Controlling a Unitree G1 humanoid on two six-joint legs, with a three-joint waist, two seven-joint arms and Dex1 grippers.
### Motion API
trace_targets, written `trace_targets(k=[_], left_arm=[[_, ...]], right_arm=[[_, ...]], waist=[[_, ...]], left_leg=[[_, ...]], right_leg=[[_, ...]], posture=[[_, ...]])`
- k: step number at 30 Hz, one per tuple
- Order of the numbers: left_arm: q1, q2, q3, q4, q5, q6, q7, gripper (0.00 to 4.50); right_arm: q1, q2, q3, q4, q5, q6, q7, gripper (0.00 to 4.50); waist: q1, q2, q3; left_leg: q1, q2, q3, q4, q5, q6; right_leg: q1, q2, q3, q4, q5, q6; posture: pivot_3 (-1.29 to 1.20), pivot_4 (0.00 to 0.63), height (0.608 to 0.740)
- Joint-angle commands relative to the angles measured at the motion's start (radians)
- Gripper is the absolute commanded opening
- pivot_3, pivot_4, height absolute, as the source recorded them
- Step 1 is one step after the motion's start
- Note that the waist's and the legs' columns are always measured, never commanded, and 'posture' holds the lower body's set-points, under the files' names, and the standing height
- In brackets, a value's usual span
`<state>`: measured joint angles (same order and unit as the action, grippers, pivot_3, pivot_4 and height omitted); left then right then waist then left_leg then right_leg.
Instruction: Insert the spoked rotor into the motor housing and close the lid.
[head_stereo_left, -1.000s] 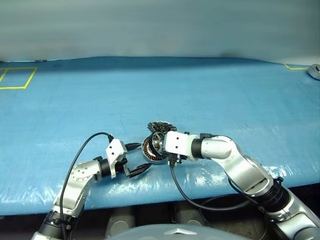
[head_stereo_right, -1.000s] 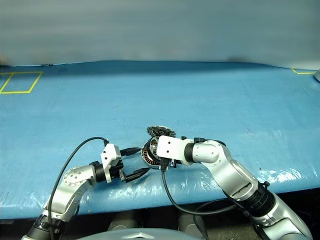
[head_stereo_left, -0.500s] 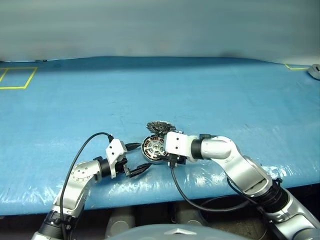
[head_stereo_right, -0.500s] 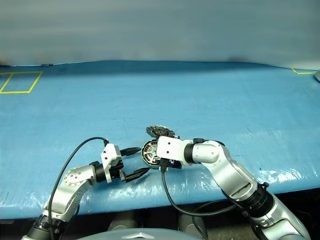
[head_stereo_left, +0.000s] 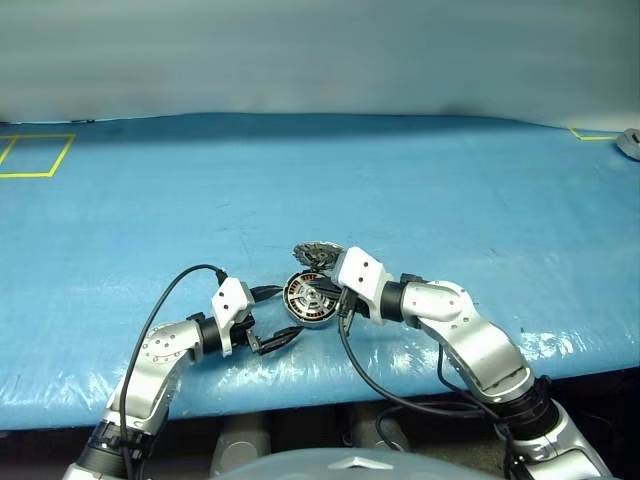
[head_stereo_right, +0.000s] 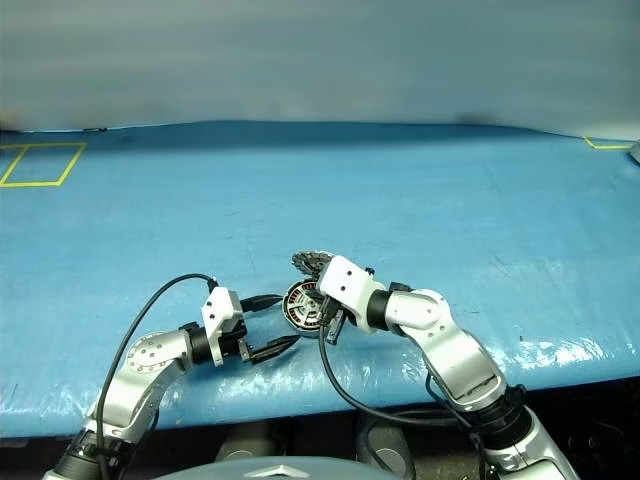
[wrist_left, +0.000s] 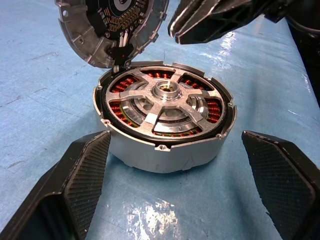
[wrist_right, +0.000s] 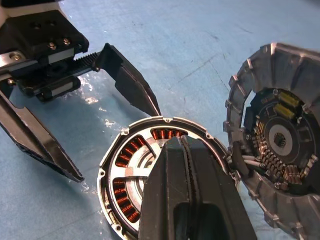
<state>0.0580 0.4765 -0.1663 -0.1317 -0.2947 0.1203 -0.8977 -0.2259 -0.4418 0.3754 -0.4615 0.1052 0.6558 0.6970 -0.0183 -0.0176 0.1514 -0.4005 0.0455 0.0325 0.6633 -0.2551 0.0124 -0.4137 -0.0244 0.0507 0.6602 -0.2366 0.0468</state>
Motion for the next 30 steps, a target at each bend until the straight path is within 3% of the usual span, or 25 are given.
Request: trace_targets(k=[1,9,21,30], left_arm=[[-0.009,0.002,0.001,-0.022,-0.003,-0.013,-0.012,4.5],[-0.01,0.005,-0.002,-0.017,0.0,-0.013,-0.017,4.5],[-0.009,0.008,0.005,-0.01,-0.002,-0.015,-0.018,4.5],[-0.012,-0.001,0.01,-0.006,-0.016,-0.021,-0.027,4.5]], right_arm=[[-0.003,0.038,-0.028,0.027,0.017,0.002,-0.039,0.03],[0.007,0.057,0.009,0.12,-0.001,-0.034,-0.047,0.03],[0.034,0.001,0.109,0.221,-0.091,-0.089,-0.028,0.03],[0.073,0.104,-0.081,0.093,0.109,-0.144,-0.024,0.03]], waist=[[-0.001,0.0,0.0],[-0.001,0.0,0.0],[-0.001,-0.002,-0.004],[-0.001,-0.003,-0.004]], left_leg=[[0.0,0.0,0.0,0.0,0.0,0.0],[0.0,0.0,0.0,0.0,0.0,0.0],[0.003,0.0,0.0,0.0,0.0,0.0],[0.002,0.0,0.0,0.0,0.0,0.0]], right_leg=[[0.0,0.0,0.0,0.0,0.0,0.0],[0.0,0.0,0.0,0.0,0.0,0.0],[0.003,0.0,0.0,0.0,-0.001,0.001],[0.001,0.0,0.0,0.0,-0.001,0.001]], posture=[[0.0,0.15,0.74],[0.0,0.15,0.74],[0.0,0.15,0.74],[0.0,0.15,0.74]])
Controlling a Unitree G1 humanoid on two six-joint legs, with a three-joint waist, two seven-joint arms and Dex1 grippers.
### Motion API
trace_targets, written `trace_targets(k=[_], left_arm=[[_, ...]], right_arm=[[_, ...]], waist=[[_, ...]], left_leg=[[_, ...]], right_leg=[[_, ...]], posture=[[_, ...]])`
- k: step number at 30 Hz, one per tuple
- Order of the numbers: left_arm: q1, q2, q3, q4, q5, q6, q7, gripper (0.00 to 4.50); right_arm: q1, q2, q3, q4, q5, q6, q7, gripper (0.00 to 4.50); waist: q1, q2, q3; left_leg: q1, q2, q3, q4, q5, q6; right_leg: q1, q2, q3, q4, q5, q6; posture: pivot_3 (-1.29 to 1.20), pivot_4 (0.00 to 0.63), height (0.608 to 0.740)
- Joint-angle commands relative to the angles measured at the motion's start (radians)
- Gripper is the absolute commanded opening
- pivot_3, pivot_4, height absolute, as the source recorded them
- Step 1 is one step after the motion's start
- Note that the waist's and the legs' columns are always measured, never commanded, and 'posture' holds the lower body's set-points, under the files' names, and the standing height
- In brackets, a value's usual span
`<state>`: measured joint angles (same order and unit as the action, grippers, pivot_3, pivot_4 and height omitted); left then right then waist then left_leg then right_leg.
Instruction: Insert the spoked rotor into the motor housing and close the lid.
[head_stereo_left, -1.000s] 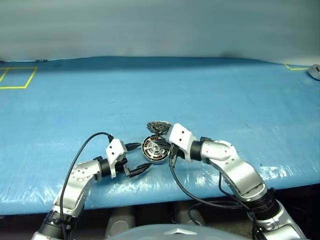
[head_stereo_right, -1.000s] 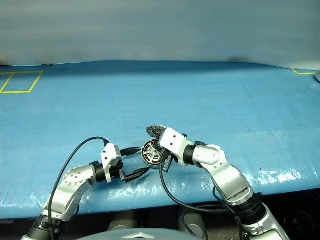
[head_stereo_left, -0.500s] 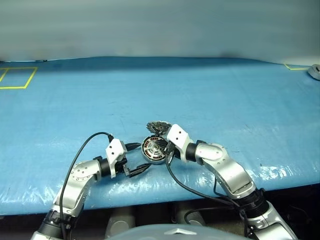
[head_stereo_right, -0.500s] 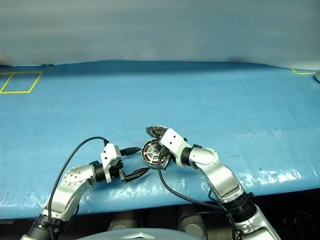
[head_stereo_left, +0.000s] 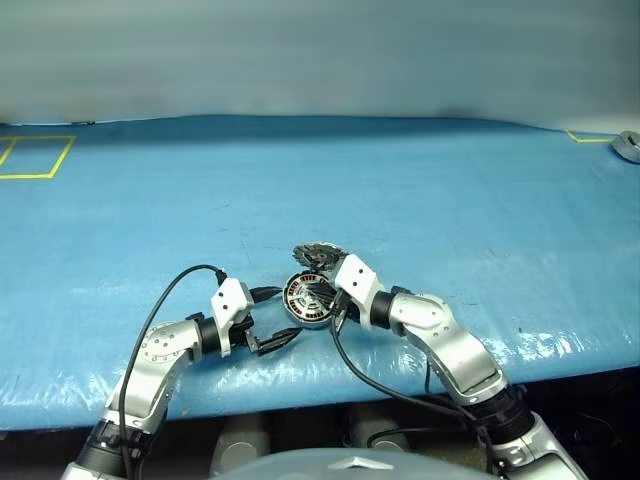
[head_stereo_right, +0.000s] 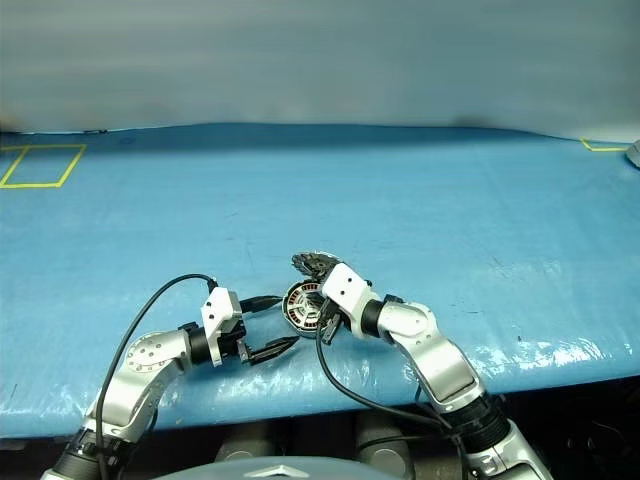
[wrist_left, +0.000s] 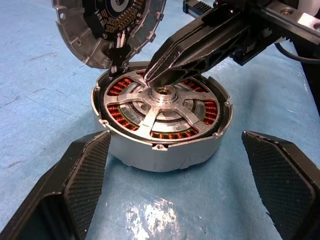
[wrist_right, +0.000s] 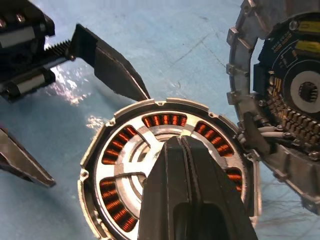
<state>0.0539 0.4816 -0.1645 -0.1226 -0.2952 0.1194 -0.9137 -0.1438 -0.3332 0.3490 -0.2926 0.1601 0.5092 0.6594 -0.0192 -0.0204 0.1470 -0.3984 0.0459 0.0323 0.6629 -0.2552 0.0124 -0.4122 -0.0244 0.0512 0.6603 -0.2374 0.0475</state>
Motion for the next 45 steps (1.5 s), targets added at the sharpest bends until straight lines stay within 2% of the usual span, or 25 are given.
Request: trace_targets(k=[1,6,10,14,17,21,28,33,38,45], left_arm=[[-0.009,-0.007,0.009,-0.015,-0.017,-0.02,-0.012,4.5],[-0.015,-0.011,0.031,-0.016,-0.028,-0.016,-0.005,4.5],[-0.015,-0.007,0.041,-0.005,-0.028,-0.023,-0.002,4.5],[-0.029,-0.014,0.055,0.011,-0.031,-0.026,0.003,4.5],[-0.044,-0.018,0.058,0.023,-0.029,-0.03,0.002,4.5],[-0.064,-0.014,0.055,0.033,-0.038,-0.025,-0.017,4.5],[-0.094,0.022,0.085,0.036,-0.063,-0.017,-0.054,4.5],[-0.078,0.069,0.112,-0.02,-0.104,0.02,-0.091,4.5],[-0.046,0.064,0.11,-0.022,-0.086,0.018,-0.072,4.5],[-0.031,0.056,0.101,-0.022,-0.082,0.036,-0.059,4.5]], right_arm=[[-0.01,-0.013,-0.058,-0.085,0.053,0.001,0.014,0.03],[0.062,-0.108,-0.154,-0.187,0.096,0.072,0.01,0.03],[0.132,-0.141,-0.227,-0.191,0.104,0.091,-0.029,0.03],[0.175,-0.124,-0.304,-0.14,0.048,0.06,-0.144,0.03],[0.142,-0.073,-0.324,-0.11,0.023,0.012,-0.22,0.03],[0.062,-0.015,-0.299,-0.082,0.028,-0.022,-0.236,0.03],[-0.078,0.009,-0.215,-0.066,0.066,-0.03,-0.135,0.03],[-0.134,-0.031,-0.159,-0.069,0.096,-0.011,-0.024,0.03],[-0.133,-0.091,-0.099,-0.103,0.124,0.017,0.083,0.03],[-0.109,-0.139,0.009,-0.094,0.054,0.006,0.106,0.03]], waist=[[0.0,0.0,0.0],[0.008,0.0,0.0],[0.005,0.0,0.001],[0.002,0.0,0.001],[-0.001,0.0,0.001],[-0.004,0.0,0.001],[-0.004,0.0,0.001],[-0.004,0.001,0.001],[-0.004,0.001,0.001],[-0.004,0.001,0.001]], left_leg=[[-0.001,0.0,0.0,0.0,0.0,0.0],[-0.001,-0.001,0.0,0.0,0.0,0.0],[-0.002,0.0,0.0,-0.001,0.0,0.0],[-0.001,0.0,0.001,0.0,0.0,0.0],[-0.001,0.0,0.002,0.0,0.0,0.0],[-0.001,0.0,0.002,0.0,0.0,0.0],[-0.002,0.0,0.001,-0.001,0.0,0.0],[-0.002,0.0,0.001,-0.001,0.0,0.0],[-0.002,0.0,0.0,-0.001,0.0,0.0],[-0.002,0.0,0.001,-0.001,0.0,0.0]], right_leg=[[-0.001,0.0,0.0,0.0,0.0,0.0],[-0.001,-0.001,0.0,-0.001,0.0,0.0],[-0.001,0.0,-0.001,0.0,0.0,-0.001],[-0.001,0.0,-0.001,0.0,-0.002,0.002],[-0.001,0.0,0.0,0.0,-0.002,0.003],[-0.001,0.0,0.001,0.0,-0.002,0.003],[-0.001,0.0,0.0,0.0,0.001,-0.001],[-0.002,0.0,-0.001,0.0,0.001,-0.001],[-0.001,0.0,0.0,-0.001,0.001,-0.001],[-0.001,0.0,-0.001,0.0,0.0,-0.002]], posture=[[0.0,0.15,0.74],[0.0,0.15,0.74],[0.0,0.15,0.74],[0.0,0.15,0.74],[0.0,0.15,0.74],[0.0,0.15,0.74],[0.0,0.15,0.74],[0.0,0.15,0.74],[0.0,0.15,0.74],[0.0,0.15,0.74]])
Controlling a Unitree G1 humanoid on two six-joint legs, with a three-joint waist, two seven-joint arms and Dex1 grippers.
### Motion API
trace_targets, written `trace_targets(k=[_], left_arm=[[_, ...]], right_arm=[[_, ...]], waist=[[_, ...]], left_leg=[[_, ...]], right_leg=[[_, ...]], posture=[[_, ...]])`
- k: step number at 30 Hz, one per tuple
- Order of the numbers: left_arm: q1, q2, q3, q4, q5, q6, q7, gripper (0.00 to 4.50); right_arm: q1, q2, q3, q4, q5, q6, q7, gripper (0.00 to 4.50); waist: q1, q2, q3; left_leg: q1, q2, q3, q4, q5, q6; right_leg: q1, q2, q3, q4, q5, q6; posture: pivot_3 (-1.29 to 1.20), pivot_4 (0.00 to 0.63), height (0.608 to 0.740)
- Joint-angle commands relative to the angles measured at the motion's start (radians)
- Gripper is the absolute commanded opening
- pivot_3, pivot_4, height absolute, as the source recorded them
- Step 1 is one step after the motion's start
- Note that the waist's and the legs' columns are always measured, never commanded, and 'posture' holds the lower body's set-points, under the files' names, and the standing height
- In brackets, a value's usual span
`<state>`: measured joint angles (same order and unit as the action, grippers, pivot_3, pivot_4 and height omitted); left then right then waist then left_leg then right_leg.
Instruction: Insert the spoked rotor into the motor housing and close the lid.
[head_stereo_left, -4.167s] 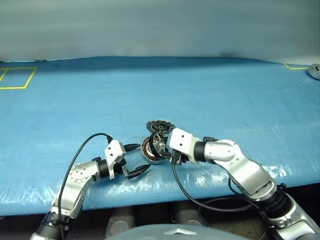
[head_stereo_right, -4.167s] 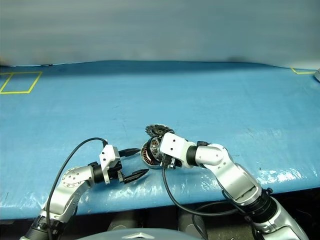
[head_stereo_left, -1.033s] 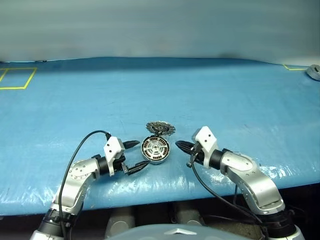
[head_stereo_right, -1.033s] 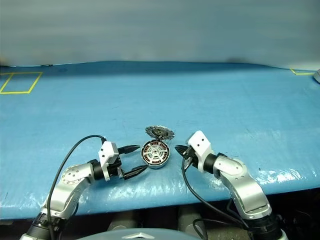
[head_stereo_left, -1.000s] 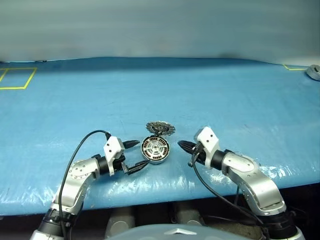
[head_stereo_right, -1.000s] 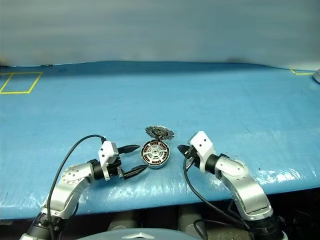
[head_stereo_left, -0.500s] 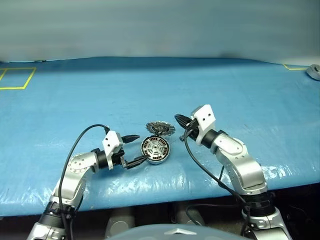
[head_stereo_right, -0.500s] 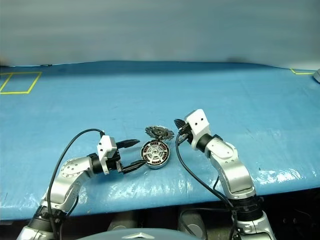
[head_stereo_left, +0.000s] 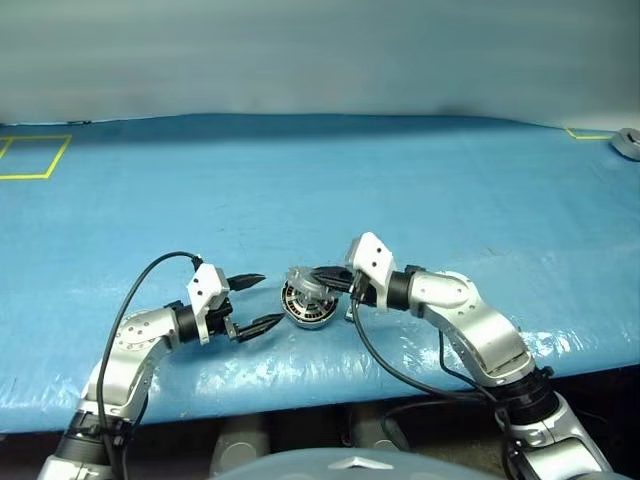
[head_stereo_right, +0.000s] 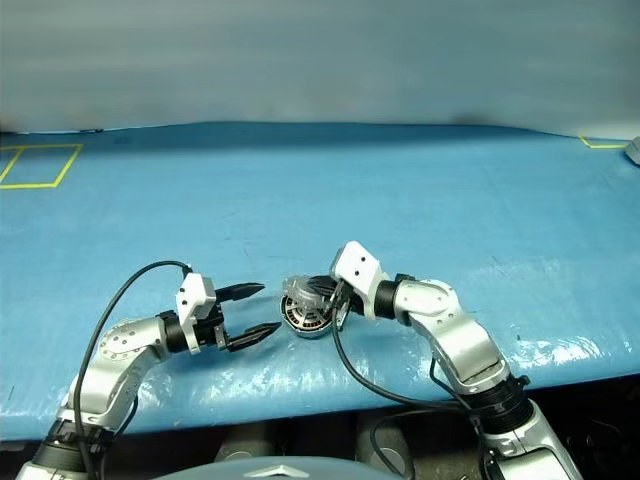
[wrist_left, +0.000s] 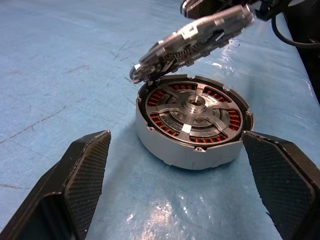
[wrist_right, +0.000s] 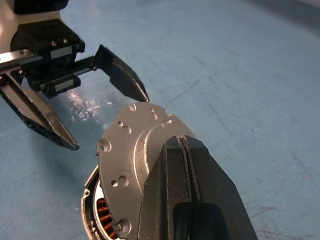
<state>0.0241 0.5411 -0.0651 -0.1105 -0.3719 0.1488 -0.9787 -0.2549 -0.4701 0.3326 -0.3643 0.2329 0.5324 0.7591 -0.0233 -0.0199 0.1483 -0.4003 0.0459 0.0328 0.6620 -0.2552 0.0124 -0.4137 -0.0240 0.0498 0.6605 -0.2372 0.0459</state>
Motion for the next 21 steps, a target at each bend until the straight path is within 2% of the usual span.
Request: trace_targets(k=[1,4,7,16,19,21], left_arm=[[0.0,-0.003,0.002,-0.035,-0.009,0.011,0.005,4.5],[0.002,-0.001,-0.004,-0.041,-0.012,0.021,-0.002,4.5],[0.005,-0.003,-0.012,-0.047,-0.005,0.025,0.0,4.5],[0.002,-0.01,-0.033,-0.058,0.002,0.03,0.009,4.5],[-0.004,-0.013,-0.035,-0.056,0.003,0.03,0.013,4.5],[-0.006,-0.014,-0.038,-0.055,0.003,0.03,0.014,4.5]], right_arm=[[0.005,-0.004,0.034,-0.021,-0.024,-0.018,0.008,0.03],[0.03,-0.053,0.123,0.038,-0.149,-0.056,-0.011,0.03],[0.054,-0.06,0.144,0.064,-0.183,-0.076,-0.02,0.03],[0.117,0.002,0.073,0.053,-0.152,-0.129,-0.075,0.03],[0.124,0.055,0.013,0.007,-0.091,-0.131,-0.094,0.62],[0.126,0.067,-0.004,-0.009,-0.069,-0.124,-0.088,1.29]], waist=[[0.0,0.0,0.0],[0.0,0.0,0.0],[0.002,0.0,0.0],[0.003,-0.002,-0.002],[0.002,-0.002,-0.002],[0.002,-0.002,-0.001]], left_leg=[[0.0,0.0,0.0,0.0,0.0,0.0],[0.0,0.0,0.0,0.0,0.0,0.0],[0.001,0.0,0.0,0.0,0.0,0.0],[0.005,0.0,0.0,0.001,0.0,0.0],[0.005,0.0,0.0,0.001,0.0,0.0],[0.004,0.0,0.0,0.001,0.0,0.0]], right_leg=[[0.0,0.0,0.0,0.0,0.0,0.0],[0.0,0.0,0.001,0.0,0.0,0.0],[0.001,0.0,0.0,0.0,0.0,0.001],[0.004,0.0,0.001,0.0,-0.002,0.004],[0.003,0.0,0.002,0.0,-0.002,0.004],[0.002,0.0,0.002,0.0,-0.002,0.003]], posture=[[0.0,0.15,0.74],[0.0,0.15,0.74],[0.0,0.15,0.74],[0.0,0.15,0.74],[0.0,0.15,0.74],[0.0,0.15,0.74]])
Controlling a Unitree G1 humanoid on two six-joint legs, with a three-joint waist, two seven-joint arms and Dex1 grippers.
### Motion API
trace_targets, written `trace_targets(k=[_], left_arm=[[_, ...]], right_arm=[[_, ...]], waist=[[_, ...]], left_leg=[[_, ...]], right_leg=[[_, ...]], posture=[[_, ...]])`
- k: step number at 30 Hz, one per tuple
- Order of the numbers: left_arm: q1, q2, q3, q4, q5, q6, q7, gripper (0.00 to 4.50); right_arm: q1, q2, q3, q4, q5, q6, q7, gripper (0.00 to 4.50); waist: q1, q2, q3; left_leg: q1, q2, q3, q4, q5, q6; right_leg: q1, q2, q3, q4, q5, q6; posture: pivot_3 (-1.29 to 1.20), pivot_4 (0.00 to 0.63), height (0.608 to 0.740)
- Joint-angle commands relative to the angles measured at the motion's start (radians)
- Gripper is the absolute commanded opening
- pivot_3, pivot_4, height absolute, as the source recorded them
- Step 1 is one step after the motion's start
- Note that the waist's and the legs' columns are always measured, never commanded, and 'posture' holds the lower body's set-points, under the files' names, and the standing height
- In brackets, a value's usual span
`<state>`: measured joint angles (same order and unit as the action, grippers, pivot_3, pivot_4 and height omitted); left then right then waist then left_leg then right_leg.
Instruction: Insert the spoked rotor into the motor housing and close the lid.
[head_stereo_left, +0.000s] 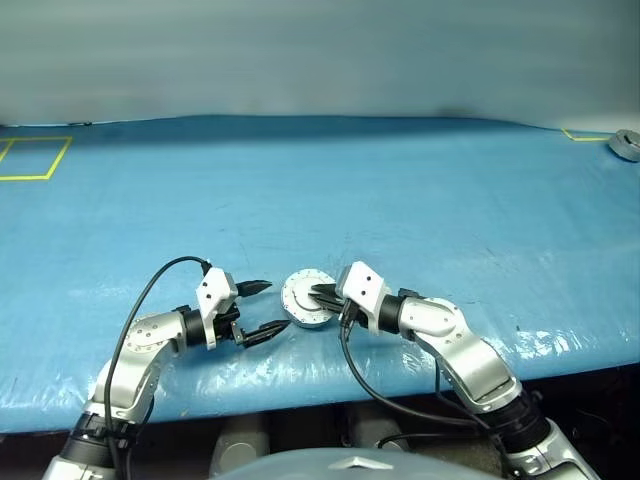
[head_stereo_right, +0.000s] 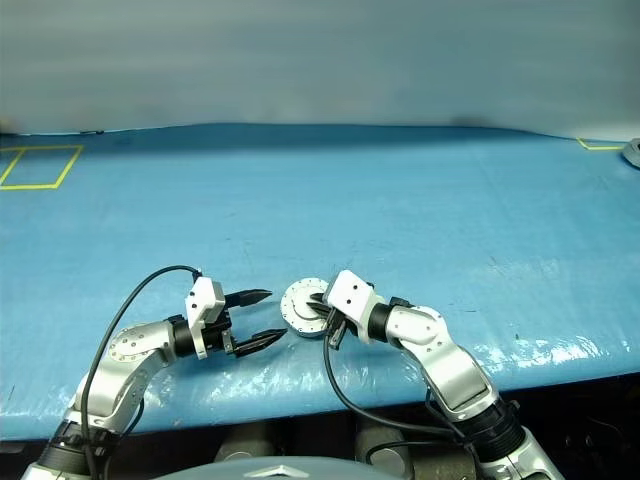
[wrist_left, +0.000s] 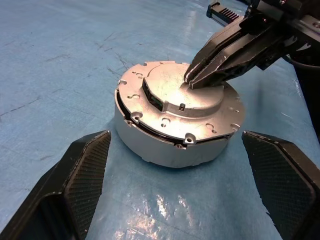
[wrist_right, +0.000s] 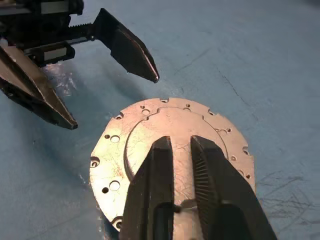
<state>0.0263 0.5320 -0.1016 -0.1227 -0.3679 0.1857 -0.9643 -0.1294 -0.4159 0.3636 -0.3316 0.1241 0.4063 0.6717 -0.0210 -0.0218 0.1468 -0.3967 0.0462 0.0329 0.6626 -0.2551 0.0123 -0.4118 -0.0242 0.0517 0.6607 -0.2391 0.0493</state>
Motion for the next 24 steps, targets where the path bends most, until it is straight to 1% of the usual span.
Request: trace_targets(k=[1,4,7,9,10,15,21,24], left_arm=[[-0.009,-0.005,-0.003,-0.043,-0.002,-0.007,0.0,4.5],[-0.013,-0.004,-0.009,-0.042,0.003,-0.007,0.002,4.5],[-0.014,-0.009,-0.013,-0.047,0.005,-0.001,0.009,4.5],[-0.016,-0.011,-0.014,-0.05,0.006,0.002,0.011,4.5],[-0.016,-0.012,-0.014,-0.051,0.007,0.004,0.012,4.5],[-0.013,-0.019,-0.012,-0.064,0.008,0.013,0.024,4.5],[-0.007,-0.019,-0.009,-0.083,0.01,0.029,0.037,4.5],[-0.005,-0.019,-0.009,-0.09,0.008,0.033,0.042,4.5]], right_arm=[[0.002,0.017,-0.043,-0.052,0.061,0.011,0.01,1.62],[0.006,0.027,-0.063,-0.07,0.103,0.013,0.024,2.62],[0.009,0.011,-0.041,-0.043,0.065,-0.002,0.019,3.54],[0.009,0.01,-0.032,-0.026,0.054,-0.005,0.017,4.24],[0.009,0.008,-0.025,-0.012,0.041,-0.006,0.013,4.49],[0.005,0.026,-0.016,0.039,-0.006,0.001,-0.03,4.49],[0.006,0.025,-0.004,0.059,-0.036,-0.009,-0.031,4.49],[0.005,0.024,0.0,0.065,-0.045,-0.031,-0.029,3.87]], waist=[[0.0,0.0,0.0],[0.001,0.0,0.0],[0.001,0.0,0.0],[0.001,0.0,0.0],[0.001,0.0,0.0],[0.0,0.0,0.0],[0.0,0.0,0.0],[0.0,0.0,0.0]], left_leg=[[0.0,0.0,0.0,0.0,0.0,0.0],[-0.002,0.0,0.0,0.0,0.0,0.0],[-0.002,0.0,0.0,-0.001,0.0,0.0],[-0.002,0.0,0.0,-0.001,0.0,0.0],[-0.002,0.0,0.0,-0.001,0.0,0.0],[-0.002,0.0,0.0,0.0,0.0,0.0],[-0.001,0.0,0.0,0.0,0.0,0.0],[-0.001,0.0,0.0,0.0,0.0,0.0]], right_leg=[[0.0,0.0,0.0,0.0,0.0,0.0],[-0.001,0.0,0.0,0.0,0.002,-0.003],[-0.001,0.0,0.0,0.0,0.002,-0.002],[-0.001,0.0,0.0,0.0,0.002,-0.002],[-0.001,0.0,0.0,0.0,0.001,-0.002],[-0.001,0.0,0.0,0.0,0.001,-0.002],[-0.001,0.0,0.0,0.0,0.001,-0.002],[-0.001,0.0,0.0,0.0,0.001,-0.001]], posture=[[0.0,0.15,0.74],[0.0,0.15,0.74],[0.0,0.15,0.74],[0.0,0.15,0.74],[0.0,0.15,0.74],[0.0,0.15,0.74],[0.0,0.15,0.74],[0.0,0.15,0.74]])
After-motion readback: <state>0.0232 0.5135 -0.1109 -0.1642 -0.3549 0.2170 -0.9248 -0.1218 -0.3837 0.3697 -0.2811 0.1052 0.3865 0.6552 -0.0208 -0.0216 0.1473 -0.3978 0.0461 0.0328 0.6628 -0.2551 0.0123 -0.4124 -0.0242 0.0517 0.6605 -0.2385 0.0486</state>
